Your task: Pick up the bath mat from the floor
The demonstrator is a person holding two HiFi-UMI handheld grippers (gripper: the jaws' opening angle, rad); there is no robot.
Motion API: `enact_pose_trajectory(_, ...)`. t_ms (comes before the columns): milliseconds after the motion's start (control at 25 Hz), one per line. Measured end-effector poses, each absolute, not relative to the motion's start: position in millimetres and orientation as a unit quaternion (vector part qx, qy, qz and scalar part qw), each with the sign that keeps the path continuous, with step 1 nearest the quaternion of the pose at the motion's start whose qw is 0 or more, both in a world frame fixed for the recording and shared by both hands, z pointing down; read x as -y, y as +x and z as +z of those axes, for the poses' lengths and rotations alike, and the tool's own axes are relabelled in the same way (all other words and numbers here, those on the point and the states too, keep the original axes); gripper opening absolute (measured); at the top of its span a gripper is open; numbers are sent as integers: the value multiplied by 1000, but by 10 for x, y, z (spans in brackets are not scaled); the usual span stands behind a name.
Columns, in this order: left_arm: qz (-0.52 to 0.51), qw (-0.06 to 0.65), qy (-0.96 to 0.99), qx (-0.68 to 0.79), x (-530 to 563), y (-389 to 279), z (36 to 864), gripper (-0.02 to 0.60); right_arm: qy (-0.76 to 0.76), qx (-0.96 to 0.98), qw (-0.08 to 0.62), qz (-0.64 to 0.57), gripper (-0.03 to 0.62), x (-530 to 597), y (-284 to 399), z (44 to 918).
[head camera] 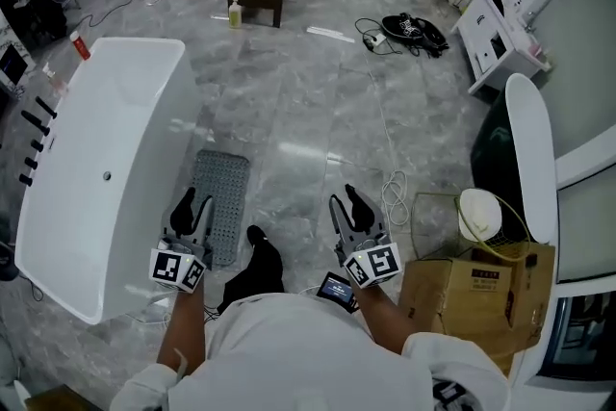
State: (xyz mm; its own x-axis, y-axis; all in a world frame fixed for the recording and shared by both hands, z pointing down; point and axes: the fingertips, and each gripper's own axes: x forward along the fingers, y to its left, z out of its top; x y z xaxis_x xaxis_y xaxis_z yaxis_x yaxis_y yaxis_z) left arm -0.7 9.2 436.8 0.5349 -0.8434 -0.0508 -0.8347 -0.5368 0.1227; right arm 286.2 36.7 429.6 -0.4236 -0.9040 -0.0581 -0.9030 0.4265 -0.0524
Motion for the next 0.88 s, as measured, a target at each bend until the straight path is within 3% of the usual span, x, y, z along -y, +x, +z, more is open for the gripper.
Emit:
enact_pose_trajectory(480,-70,58,816,570,1664,-836,4409,172,-448,-894,-12,-10,160,1816,2207,4286)
enact_pose_trajectory(880,-75,71,710,696,1584,-1926,4607,172,-324,-945,-33,-8,160,2970,1066,4367)
